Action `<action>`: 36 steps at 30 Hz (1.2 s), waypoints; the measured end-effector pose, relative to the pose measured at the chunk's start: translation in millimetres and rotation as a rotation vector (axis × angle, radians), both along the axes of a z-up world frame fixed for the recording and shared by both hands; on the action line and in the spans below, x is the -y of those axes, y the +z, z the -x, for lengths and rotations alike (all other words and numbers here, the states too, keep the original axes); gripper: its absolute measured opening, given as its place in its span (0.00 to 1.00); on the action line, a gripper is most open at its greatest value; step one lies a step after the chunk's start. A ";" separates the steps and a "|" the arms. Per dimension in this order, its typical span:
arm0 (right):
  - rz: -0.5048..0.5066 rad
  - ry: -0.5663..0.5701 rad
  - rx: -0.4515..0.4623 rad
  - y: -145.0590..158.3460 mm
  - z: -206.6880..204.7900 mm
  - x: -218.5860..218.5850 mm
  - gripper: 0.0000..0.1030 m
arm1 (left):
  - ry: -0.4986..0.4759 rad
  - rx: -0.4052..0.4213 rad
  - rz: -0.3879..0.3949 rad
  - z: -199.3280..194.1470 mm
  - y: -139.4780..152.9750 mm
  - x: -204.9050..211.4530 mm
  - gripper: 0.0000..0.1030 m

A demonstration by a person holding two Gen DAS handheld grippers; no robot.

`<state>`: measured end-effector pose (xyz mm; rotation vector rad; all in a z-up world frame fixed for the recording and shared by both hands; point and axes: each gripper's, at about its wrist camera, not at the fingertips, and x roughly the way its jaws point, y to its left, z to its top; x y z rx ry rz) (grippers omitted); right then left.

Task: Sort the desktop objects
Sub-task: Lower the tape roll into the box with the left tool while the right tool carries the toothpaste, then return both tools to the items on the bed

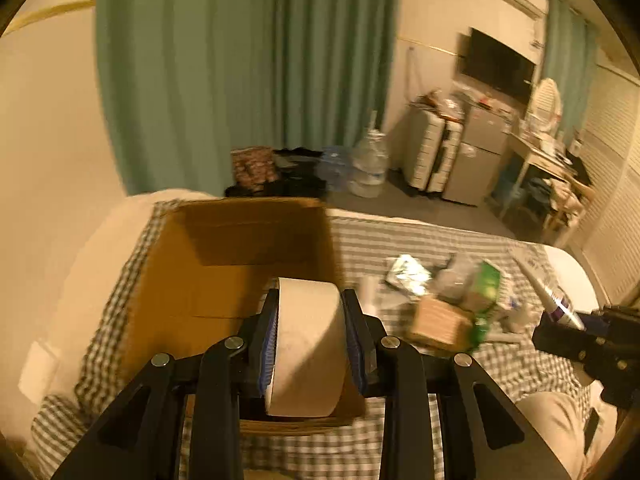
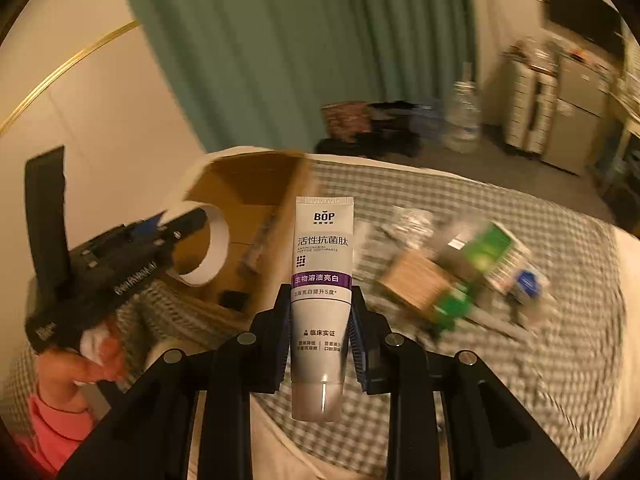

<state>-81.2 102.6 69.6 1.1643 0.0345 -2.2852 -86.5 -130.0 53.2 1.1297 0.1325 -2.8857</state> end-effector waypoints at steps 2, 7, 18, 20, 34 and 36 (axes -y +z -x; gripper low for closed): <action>0.001 0.050 0.006 -1.3 8.4 32.7 0.25 | 0.038 0.024 -0.005 4.3 -10.0 24.0 0.29; 0.014 0.145 0.079 -25.3 28.0 98.7 0.25 | 0.084 0.087 -0.027 16.9 -36.7 64.0 0.29; 0.072 0.123 0.158 -54.9 59.9 135.5 0.59 | 0.076 0.109 -0.052 25.2 -62.5 81.2 0.71; 0.083 0.098 0.136 -48.7 62.2 129.5 0.59 | 0.077 0.115 -0.053 23.1 -62.2 82.5 0.75; -0.030 -0.237 -0.035 -2.1 36.5 -12.9 0.59 | -0.033 0.031 0.042 -21.2 -30.9 -23.8 1.00; -0.048 -0.277 -0.040 -7.1 26.8 -39.3 0.59 | -0.063 0.036 0.042 -24.4 -36.7 -51.2 1.00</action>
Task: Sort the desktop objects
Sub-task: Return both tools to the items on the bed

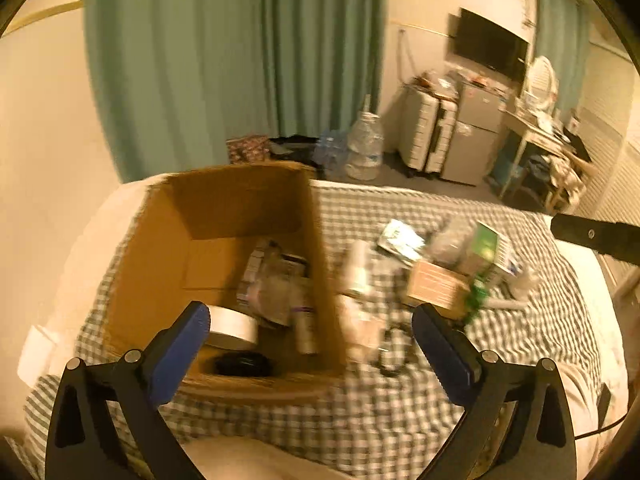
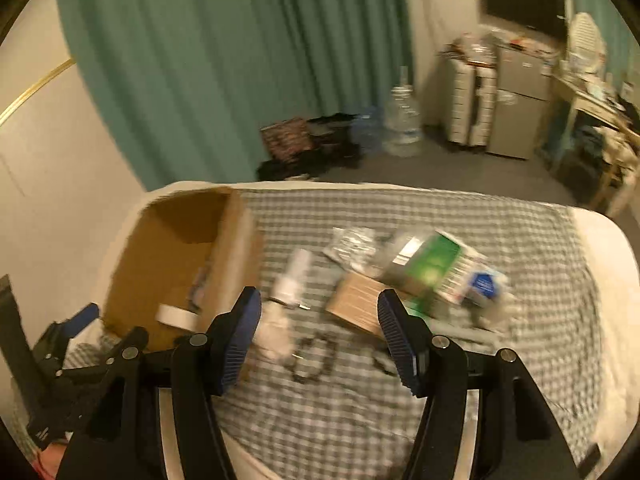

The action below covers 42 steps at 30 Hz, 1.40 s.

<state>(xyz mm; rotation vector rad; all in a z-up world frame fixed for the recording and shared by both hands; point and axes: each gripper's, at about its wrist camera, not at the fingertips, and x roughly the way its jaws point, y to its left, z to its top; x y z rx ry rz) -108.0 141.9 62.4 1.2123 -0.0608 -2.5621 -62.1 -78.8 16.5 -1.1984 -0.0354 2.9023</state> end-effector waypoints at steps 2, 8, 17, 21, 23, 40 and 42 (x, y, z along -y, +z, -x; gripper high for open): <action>0.002 -0.021 0.012 -8.0 -4.4 -20.7 0.59 | -0.023 0.017 -0.009 -1.7 -9.7 -25.5 1.00; -0.017 -0.083 0.047 -45.6 -12.3 -71.1 0.59 | -0.071 0.073 0.040 3.6 -51.1 -92.4 1.00; 0.014 -0.032 0.134 -123.4 18.8 -71.8 0.59 | -0.100 0.173 0.087 37.5 -118.5 -121.6 1.00; -0.004 -0.001 0.158 -155.3 40.5 -58.7 0.59 | -0.085 0.181 0.077 52.8 -136.3 -113.5 1.00; -0.023 0.013 0.183 -169.9 53.0 -50.5 0.59 | -0.084 0.186 0.064 58.9 -143.2 -110.4 1.00; 0.061 -0.042 0.179 -178.8 71.3 -87.2 0.24 | -0.142 0.216 -0.002 96.3 -151.8 -128.9 1.00; 0.085 -0.080 0.141 -167.2 65.7 -103.4 0.24 | -0.182 0.213 -0.027 101.9 -148.6 -140.5 1.00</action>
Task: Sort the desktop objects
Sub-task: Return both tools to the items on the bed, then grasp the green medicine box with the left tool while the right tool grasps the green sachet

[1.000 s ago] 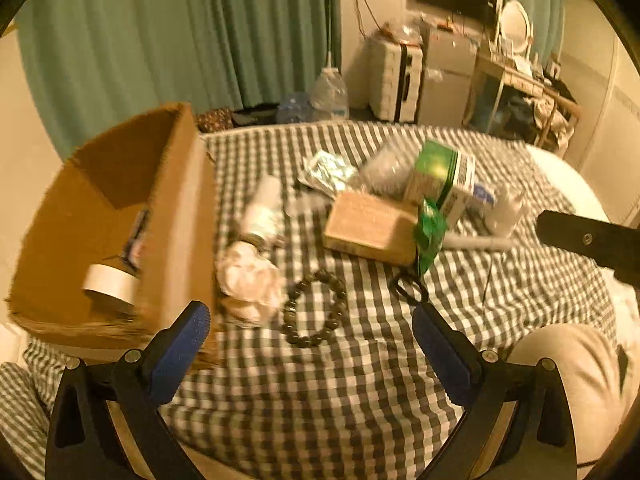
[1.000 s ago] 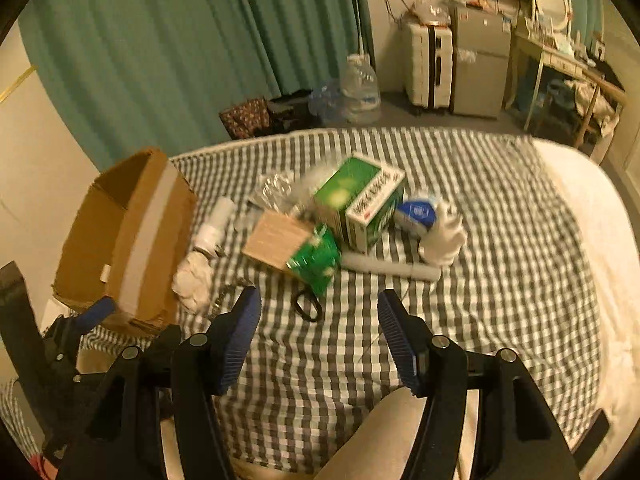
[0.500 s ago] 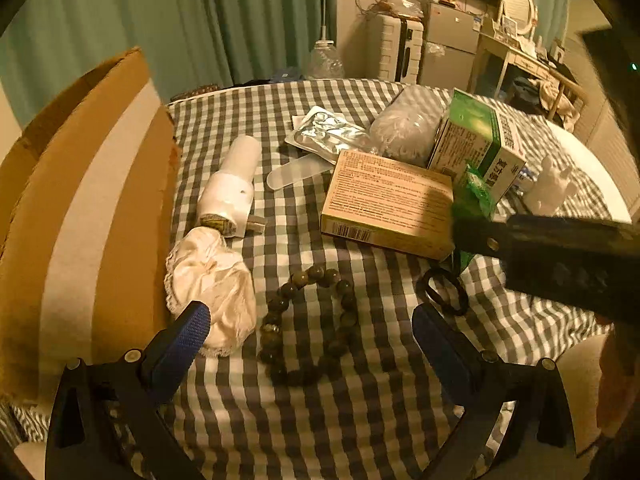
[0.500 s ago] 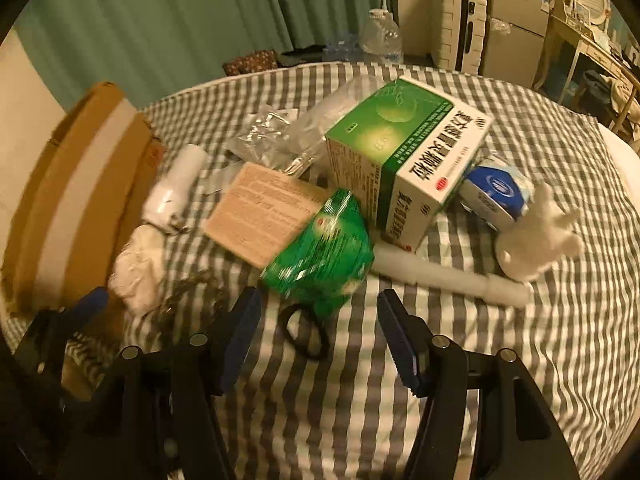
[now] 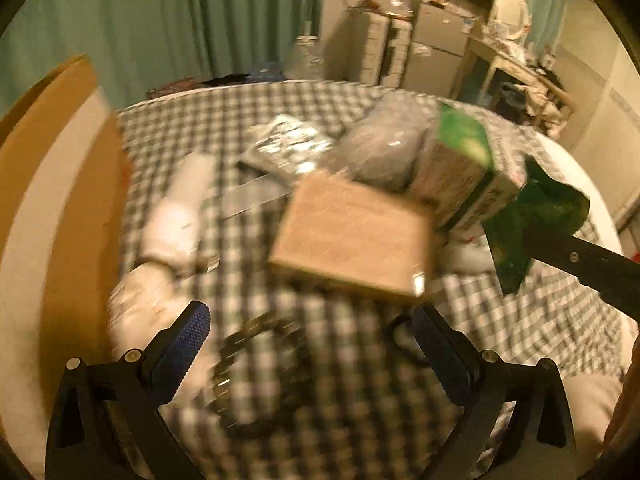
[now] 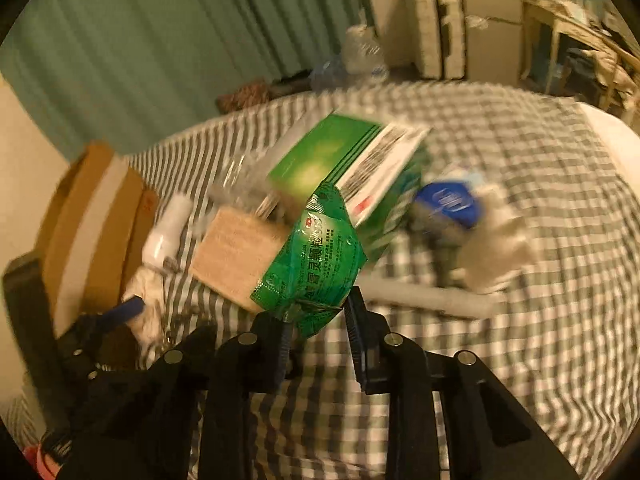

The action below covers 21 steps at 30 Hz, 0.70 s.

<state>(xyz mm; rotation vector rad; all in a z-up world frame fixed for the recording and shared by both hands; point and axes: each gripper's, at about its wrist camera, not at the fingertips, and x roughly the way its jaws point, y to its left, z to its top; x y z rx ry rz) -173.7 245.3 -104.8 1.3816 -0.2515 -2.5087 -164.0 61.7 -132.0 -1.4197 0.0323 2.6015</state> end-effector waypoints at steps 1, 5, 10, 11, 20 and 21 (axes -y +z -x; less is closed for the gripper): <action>0.015 -0.021 -0.012 4.4 -2.4 -11.6 0.24 | -0.018 -0.004 -0.007 2.8 1.1 -6.7 1.00; 0.021 -0.096 -0.019 3.8 -1.3 -39.9 0.24 | -0.094 -0.031 0.030 15.2 1.4 -31.6 1.00; 0.080 -0.137 0.015 -6.0 1.3 -59.6 0.24 | -0.112 -0.002 0.115 28.1 -5.5 -52.0 1.00; 0.086 -0.140 0.014 -5.7 2.2 -60.4 0.24 | -0.091 0.005 0.112 28.1 -5.3 -53.6 1.00; 0.106 -0.153 -0.001 -3.5 2.3 -70.0 0.24 | -0.074 -0.050 0.016 36.5 29.9 -82.4 1.00; 0.112 -0.162 -0.003 -2.4 1.4 -73.5 0.24 | -0.097 -0.053 0.018 39.2 30.8 -89.4 1.00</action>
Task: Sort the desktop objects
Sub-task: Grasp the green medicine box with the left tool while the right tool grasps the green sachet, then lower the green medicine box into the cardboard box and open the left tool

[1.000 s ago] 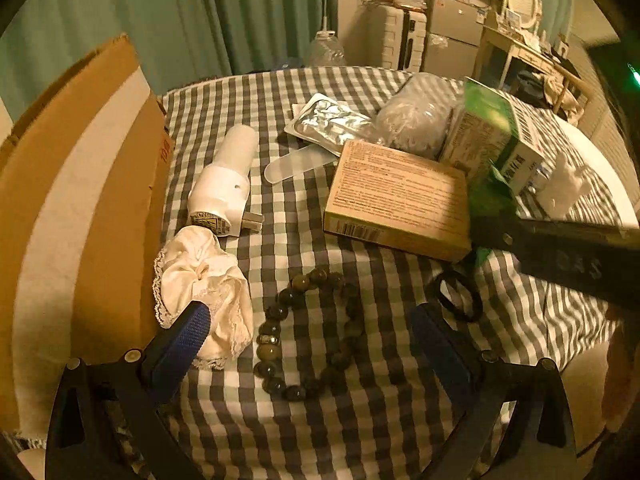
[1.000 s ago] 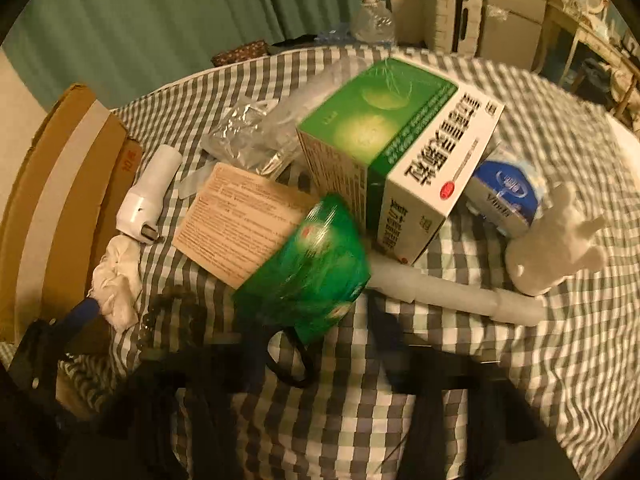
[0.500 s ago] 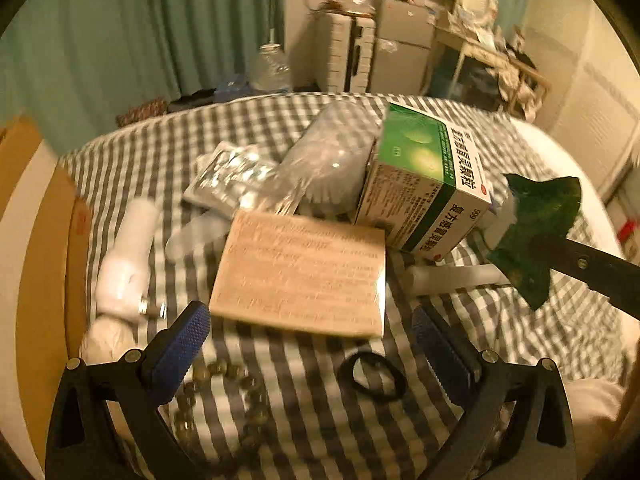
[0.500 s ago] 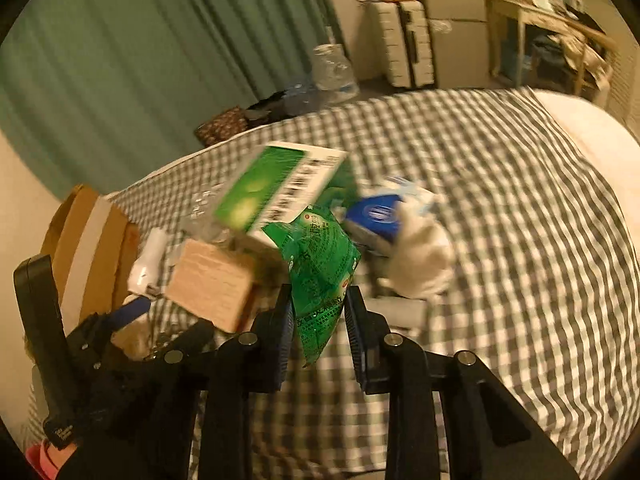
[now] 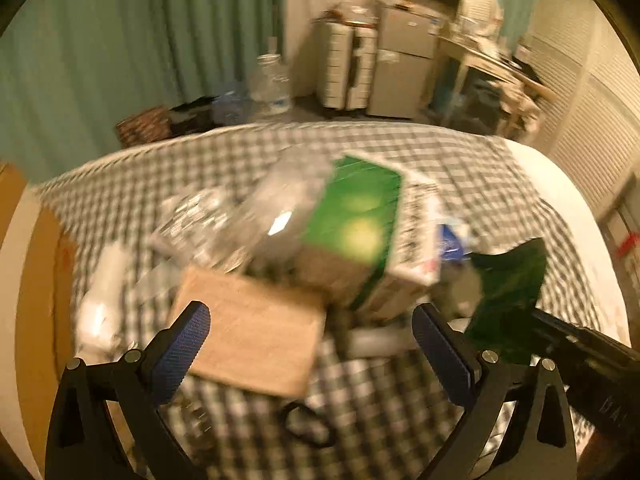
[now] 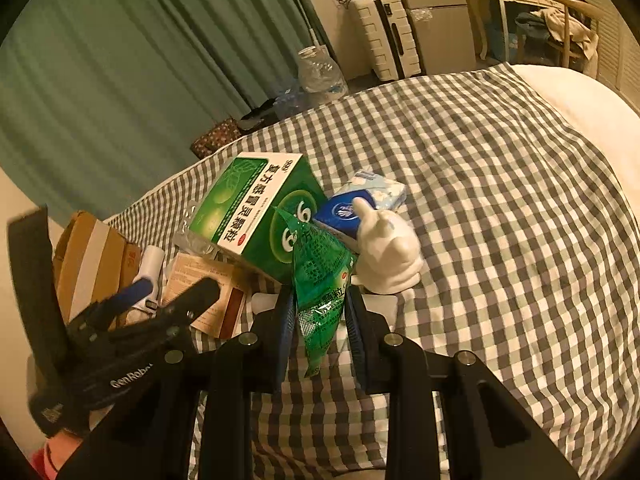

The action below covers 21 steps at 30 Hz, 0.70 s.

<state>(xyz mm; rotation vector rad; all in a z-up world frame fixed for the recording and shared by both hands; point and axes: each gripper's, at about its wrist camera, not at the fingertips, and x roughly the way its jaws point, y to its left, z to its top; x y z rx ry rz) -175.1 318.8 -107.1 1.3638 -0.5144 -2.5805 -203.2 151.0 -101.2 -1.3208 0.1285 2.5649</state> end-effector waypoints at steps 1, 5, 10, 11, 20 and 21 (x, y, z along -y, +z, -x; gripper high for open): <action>0.003 -0.010 -0.004 1.6 -1.6 -3.8 0.24 | -0.029 -0.007 0.002 2.5 1.1 -7.6 1.00; -0.019 -0.051 -0.026 7.3 -6.5 -18.3 0.24 | -0.112 -0.023 0.008 17.1 -0.9 -29.9 1.00; 0.003 -0.088 -0.010 2.1 -8.4 -34.0 0.24 | -0.116 0.009 0.033 45.1 -14.7 -43.6 1.00; 0.005 -0.090 -0.008 1.4 -8.5 -35.3 0.24 | -0.117 0.016 0.028 49.9 -17.9 -43.4 1.00; 0.036 -0.082 0.057 -10.6 -5.5 -42.1 0.40 | -0.136 0.035 -0.011 56.8 -19.7 -41.5 0.80; 0.033 -0.089 0.058 -9.5 -6.7 -44.0 0.47 | -0.131 0.029 0.001 54.6 -17.6 -41.4 0.80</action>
